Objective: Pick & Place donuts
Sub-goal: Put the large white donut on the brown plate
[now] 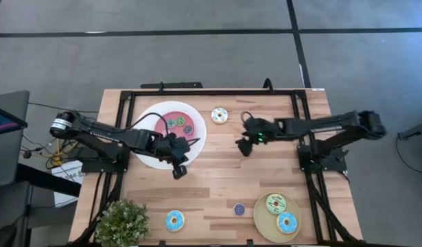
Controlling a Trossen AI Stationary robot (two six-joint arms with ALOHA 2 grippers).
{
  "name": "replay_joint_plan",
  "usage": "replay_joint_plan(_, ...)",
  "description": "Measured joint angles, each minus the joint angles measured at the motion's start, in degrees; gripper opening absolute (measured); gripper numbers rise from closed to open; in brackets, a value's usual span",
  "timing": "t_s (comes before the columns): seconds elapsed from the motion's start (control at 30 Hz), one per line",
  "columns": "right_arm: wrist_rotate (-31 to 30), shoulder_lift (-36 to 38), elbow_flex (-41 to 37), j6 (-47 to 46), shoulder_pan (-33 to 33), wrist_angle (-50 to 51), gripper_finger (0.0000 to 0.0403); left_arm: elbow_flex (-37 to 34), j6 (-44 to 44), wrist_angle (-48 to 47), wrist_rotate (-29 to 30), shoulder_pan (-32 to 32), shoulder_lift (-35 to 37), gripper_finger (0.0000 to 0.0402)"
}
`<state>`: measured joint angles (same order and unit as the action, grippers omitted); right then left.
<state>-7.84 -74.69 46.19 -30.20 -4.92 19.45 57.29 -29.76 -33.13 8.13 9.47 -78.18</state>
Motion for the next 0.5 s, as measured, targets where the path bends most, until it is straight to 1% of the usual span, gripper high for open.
replay_joint_plan(0.1, -0.1, -7.6, 8.0, 0.2, -3.1, 2.4, 0.0271, -4.3, 1.6, 3.9, -2.3, 0.0, 1.1, 0.0000)
replay_joint_plan(0.2, 0.0, -15.8, 17.3, 0.2, -7.3, 9.4, 0.0283, -9.3, 3.0, 10.4, -4.9, -0.1, 4.1, 0.0000)
replay_joint_plan(0.33, 0.4, -26.4, 29.1, -1.5, -13.7, 19.1, 0.0286, -15.5, 3.2, 13.4, -5.3, 0.0, 11.0, 0.0000)
replay_joint_plan(0.4, 1.7, -31.2, 34.1, -1.7, -16.4, 20.4, 0.0286, -18.1, 3.5, 13.6, -5.3, 0.0, 15.4, 0.0000)
replay_joint_plan(0.5, 5.4, -37.0, 39.4, -3.2, -19.9, 22.8, 0.0286, -20.3, 4.1, 12.6, -4.8, 0.0, 21.5, 0.0000)
